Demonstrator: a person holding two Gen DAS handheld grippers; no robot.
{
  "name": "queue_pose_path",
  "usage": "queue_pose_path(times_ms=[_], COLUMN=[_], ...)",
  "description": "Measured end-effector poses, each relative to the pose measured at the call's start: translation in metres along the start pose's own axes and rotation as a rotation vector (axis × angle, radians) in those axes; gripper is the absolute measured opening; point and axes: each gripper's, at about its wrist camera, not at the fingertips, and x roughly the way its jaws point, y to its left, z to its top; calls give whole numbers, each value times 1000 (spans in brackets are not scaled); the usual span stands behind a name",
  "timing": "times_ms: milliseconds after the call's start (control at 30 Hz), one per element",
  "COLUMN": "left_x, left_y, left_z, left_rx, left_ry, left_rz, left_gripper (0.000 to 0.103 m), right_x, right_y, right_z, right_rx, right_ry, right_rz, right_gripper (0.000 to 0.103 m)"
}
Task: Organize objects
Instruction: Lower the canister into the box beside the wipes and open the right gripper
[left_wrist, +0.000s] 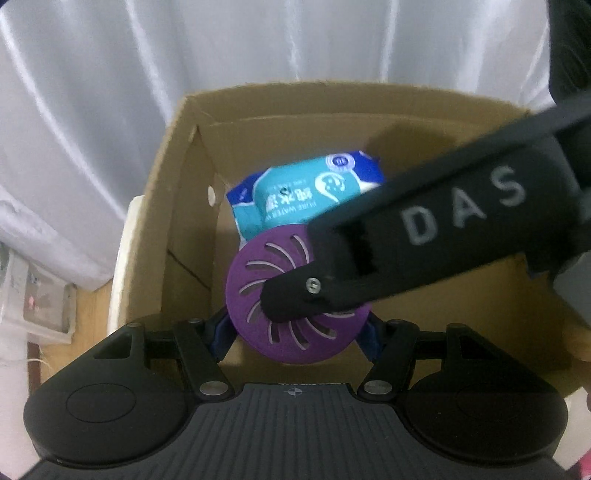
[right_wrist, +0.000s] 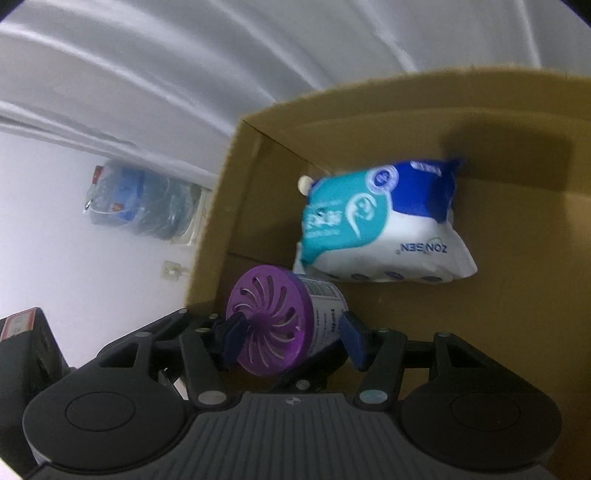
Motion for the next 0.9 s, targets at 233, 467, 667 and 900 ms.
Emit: queue_pose_path(times_ms=[233, 467, 667, 900], left_x=[3, -22, -75, -144], left_y=[8, 25, 35, 46], left_z=[5, -4, -19, -83], left_rx=[-25, -62, -128, -220], left_ry=[19, -29, -149, -298], left_rz=[-53, -68, -83, -75], left_gripper=[82, 92, 96, 100], right_x=[2, 0, -37, -113], right_y=[-18, -22, -11, 18], right_z=[3, 5, -6, -51], right_rx=[53, 77, 30, -91], right_ry=[-2, -18, -99, -269], right_rz=[7, 2, 19, 94], right_gripper=[62, 61, 61, 62])
